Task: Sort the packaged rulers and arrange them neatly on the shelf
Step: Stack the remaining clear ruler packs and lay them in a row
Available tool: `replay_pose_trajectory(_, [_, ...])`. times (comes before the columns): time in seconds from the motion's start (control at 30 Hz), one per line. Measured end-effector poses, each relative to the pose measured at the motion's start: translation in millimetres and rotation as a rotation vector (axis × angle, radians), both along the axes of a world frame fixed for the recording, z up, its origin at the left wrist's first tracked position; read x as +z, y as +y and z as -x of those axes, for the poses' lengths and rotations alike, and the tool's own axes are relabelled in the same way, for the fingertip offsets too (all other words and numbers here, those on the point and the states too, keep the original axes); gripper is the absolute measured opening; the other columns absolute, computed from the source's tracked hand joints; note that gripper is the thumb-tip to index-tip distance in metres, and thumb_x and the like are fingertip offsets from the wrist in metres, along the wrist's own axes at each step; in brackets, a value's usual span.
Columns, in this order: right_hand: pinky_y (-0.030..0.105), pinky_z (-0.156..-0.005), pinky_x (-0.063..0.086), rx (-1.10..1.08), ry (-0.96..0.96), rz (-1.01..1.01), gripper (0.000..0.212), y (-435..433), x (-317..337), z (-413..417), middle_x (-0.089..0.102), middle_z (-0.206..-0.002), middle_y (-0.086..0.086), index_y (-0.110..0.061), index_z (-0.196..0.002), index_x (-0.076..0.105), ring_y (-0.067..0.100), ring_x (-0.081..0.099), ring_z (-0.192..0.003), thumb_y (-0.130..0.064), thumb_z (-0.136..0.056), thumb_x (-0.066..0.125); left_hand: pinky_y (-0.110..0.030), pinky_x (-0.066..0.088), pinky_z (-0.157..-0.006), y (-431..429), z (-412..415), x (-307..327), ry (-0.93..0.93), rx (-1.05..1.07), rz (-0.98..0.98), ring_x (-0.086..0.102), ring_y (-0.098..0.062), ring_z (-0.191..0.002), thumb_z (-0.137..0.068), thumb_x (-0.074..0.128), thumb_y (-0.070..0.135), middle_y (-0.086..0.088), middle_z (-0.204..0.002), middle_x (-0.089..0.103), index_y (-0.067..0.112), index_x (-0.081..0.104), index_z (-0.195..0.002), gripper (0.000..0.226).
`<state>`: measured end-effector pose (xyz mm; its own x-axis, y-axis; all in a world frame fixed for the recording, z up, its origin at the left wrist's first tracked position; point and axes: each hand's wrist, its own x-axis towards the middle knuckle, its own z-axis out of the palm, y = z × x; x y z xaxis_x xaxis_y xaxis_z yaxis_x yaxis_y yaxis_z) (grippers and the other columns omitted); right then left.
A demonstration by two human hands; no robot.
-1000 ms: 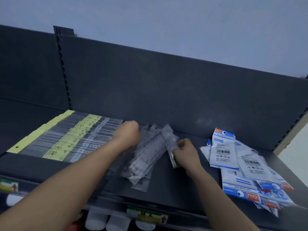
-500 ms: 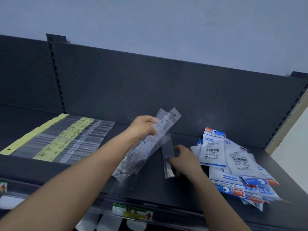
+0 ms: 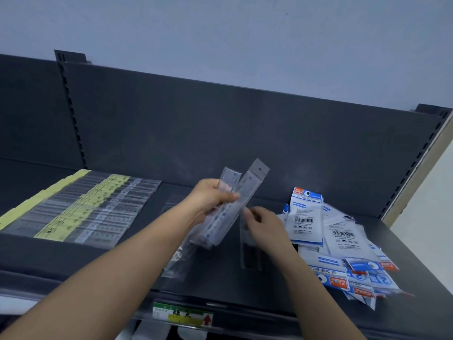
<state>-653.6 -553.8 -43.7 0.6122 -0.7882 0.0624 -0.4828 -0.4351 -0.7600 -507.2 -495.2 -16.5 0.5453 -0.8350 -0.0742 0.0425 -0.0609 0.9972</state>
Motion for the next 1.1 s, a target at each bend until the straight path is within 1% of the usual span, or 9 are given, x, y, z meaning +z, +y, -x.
replay_pose_trajectory(0.07, [0.023,-0.06,0.047,0.063,-0.3,-0.339,0.022,2.8,3.9,-7.0,0.068,-0.081,-0.002,-0.017,-0.087,0.065,0.011,0.061,-0.072,-0.035,-0.096,0.056,-0.013,0.036,-0.036,0.0,5.0,2.7,0.027,-0.039,0.004,0.052,-0.005,-0.036,-0.082,0.071,0.004,0.002,-0.049,0.059,0.012,0.052,-0.064,0.028])
replay_pose_trajectory(0.2, [0.017,-0.042,0.041,-0.059,-0.408,-0.409,0.01,-7.9,4.7,-10.2,0.064,-0.073,0.002,-0.013,-0.084,0.058,0.008,0.059,-0.052,-0.013,-0.094,0.059,-0.02,0.049,-0.054,-3.7,2.7,7.8,0.009,0.002,0.002,0.058,-0.013,-0.057,-0.095,0.059,0.021,0.0,-0.065,0.064,0.014,0.061,-0.072,0.024])
replay_pose_trajectory(0.37, [0.029,-0.077,0.05,-0.105,-0.011,-0.13,0.035,-21.6,-6.5,-3.1,0.064,-0.1,0.002,-0.014,-0.119,0.051,0.02,0.063,-0.089,-0.021,-0.087,0.063,-0.016,0.038,-0.057,-6.0,-2.9,26.8,-0.093,0.071,0.197,0.056,-0.004,-0.067,-0.092,0.054,-0.001,0.006,-0.081,0.067,0.021,0.071,-0.081,0.03])
replay_pose_trajectory(0.5, [0.025,-0.075,0.041,-0.059,0.252,0.157,0.023,-20.1,-13.4,-2.9,0.066,-0.108,0.001,-0.019,-0.11,0.064,0.022,0.061,-0.103,-0.032,-0.093,0.055,-0.013,0.045,-0.079,-4.5,0.6,25.2,-0.239,-0.048,0.34,0.059,-0.003,-0.087,-0.082,0.066,-0.008,0.007,-0.093,0.061,0.019,0.078,-0.075,0.031])
replay_pose_trajectory(0.63, [0.023,-0.048,0.033,-0.13,-0.367,-0.521,0.044,-20.8,1.5,-9.4,0.068,-0.08,0.008,-0.01,-0.09,0.068,0.017,0.057,-0.059,-0.041,-0.102,0.04,-0.014,0.044,-0.081,-6.1,8.0,-2.3,-0.54,-0.153,0.238,0.049,-0.003,-0.089,-0.079,0.069,-0.009,0.003,-0.095,0.045,0.016,0.077,-0.091,0.029])
replay_pose_trajectory(0.7, [0.022,-0.045,0.033,-0.075,-0.425,-0.699,0.044,-21.9,6.2,-12.6,0.068,-0.081,0.01,-0.008,-0.094,0.066,0.018,0.058,-0.056,-0.044,-0.101,0.042,-0.018,0.047,-0.078,-7.5,8.9,-15.5,-0.623,-0.194,0.176,0.051,-0.004,-0.085,-0.081,0.061,-0.014,0.003,-0.094,0.047,0.012,0.075,-0.096,0.033])
replay_pose_trajectory(0.8, [0.022,-0.046,0.039,-0.089,-0.427,-0.667,0.029,-23.5,5.0,-13.9,0.067,-0.069,0.006,-0.01,-0.084,0.065,0.015,0.059,-0.054,-0.027,-0.1,0.048,-0.02,0.05,-0.074,-7.2,5.6,-20.3,-0.561,-0.21,0.16,0.059,-0.003,-0.077,-0.078,0.042,-0.027,-0.001,-0.09,0.059,0.006,0.067,-0.096,0.045])
replay_pose_trajectory(0.9, [0.028,-0.06,0.046,-0.132,-0.394,-0.524,0.022,-26.4,0.3,-16.7,0.07,-0.092,0.024,-0.009,-0.083,0.064,0.021,0.059,-0.069,-0.017,-0.098,0.05,-0.024,0.05,-0.068,-4.7,-5.8,-15.6,-0.349,-0.147,0.129,0.063,-0.011,-0.07,-0.081,0.034,-0.026,-0.003,-0.086,0.065,0.012,0.056,-0.089,0.045])
replay_pose_trajectory(1.1, [0.018,-0.049,0.046,-0.03,-0.582,-0.317,0.032,-22.6,8.7,-21.9,0.07,-0.075,0.004,-0.033,-0.116,0.053,0.006,0.065,-0.059,-0.007,-0.099,0.046,-0.032,0.05,-0.085,3.0,-39.7,-20.2,-0.811,0.098,-0.336,0.062,-0.019,-0.097,-0.09,0.056,0.019,0.003,-0.098,0.065,0.023,0.064,-0.087,0.009])
